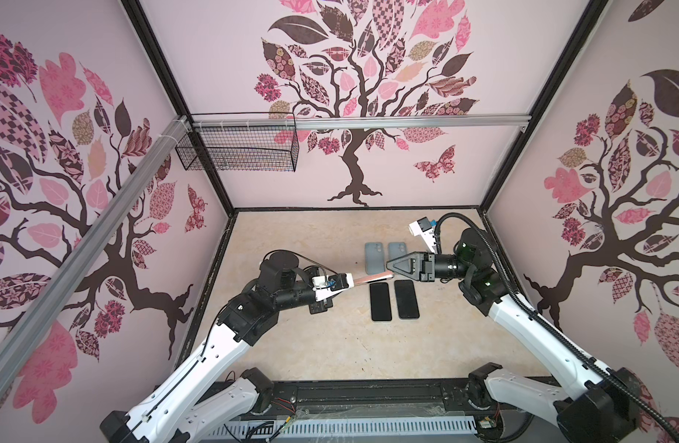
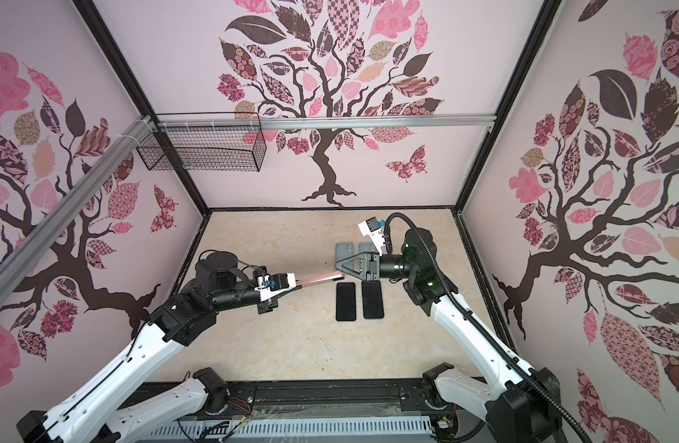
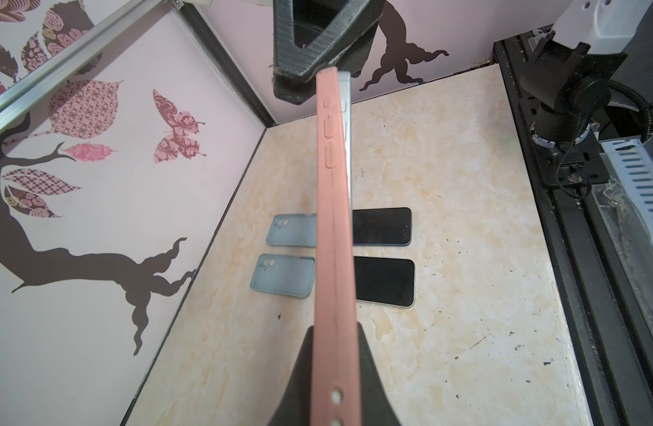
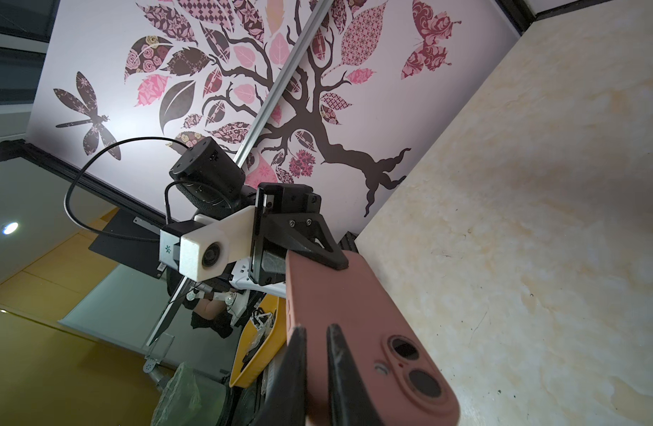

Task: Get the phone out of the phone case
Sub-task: 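Open the right gripper and draw it back while the left tilts the phone upright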

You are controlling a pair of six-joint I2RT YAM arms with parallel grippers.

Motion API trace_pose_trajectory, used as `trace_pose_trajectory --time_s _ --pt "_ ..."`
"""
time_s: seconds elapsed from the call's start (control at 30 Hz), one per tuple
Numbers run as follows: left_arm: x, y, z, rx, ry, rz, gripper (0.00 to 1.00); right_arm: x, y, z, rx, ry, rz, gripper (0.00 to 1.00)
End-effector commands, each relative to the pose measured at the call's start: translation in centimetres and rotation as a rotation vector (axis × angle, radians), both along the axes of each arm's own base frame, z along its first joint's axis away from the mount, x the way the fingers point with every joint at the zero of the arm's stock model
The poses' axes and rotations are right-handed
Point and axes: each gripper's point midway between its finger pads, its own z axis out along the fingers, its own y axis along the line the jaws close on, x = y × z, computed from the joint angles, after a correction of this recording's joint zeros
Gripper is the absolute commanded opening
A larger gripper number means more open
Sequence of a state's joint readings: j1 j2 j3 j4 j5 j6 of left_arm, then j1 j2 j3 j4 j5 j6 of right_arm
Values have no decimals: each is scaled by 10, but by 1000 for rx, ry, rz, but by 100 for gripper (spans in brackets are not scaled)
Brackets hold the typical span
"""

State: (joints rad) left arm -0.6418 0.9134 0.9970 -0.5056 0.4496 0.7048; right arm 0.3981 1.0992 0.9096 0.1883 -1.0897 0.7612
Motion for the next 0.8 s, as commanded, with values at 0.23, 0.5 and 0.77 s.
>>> trace_pose_trajectory --time_s 0.23,0.5,0.77 --pt "-23 -1 103 -337 -195 -64 0 51 -51 -8 -282 -142 -530 25" --pt "-10 7 101 -529 -58 57 0 5 -54 51 -43 -504 -478 42" --pt "7 10 125 -994 318 77 0 -31 -36 81 212 -659 -344 58"
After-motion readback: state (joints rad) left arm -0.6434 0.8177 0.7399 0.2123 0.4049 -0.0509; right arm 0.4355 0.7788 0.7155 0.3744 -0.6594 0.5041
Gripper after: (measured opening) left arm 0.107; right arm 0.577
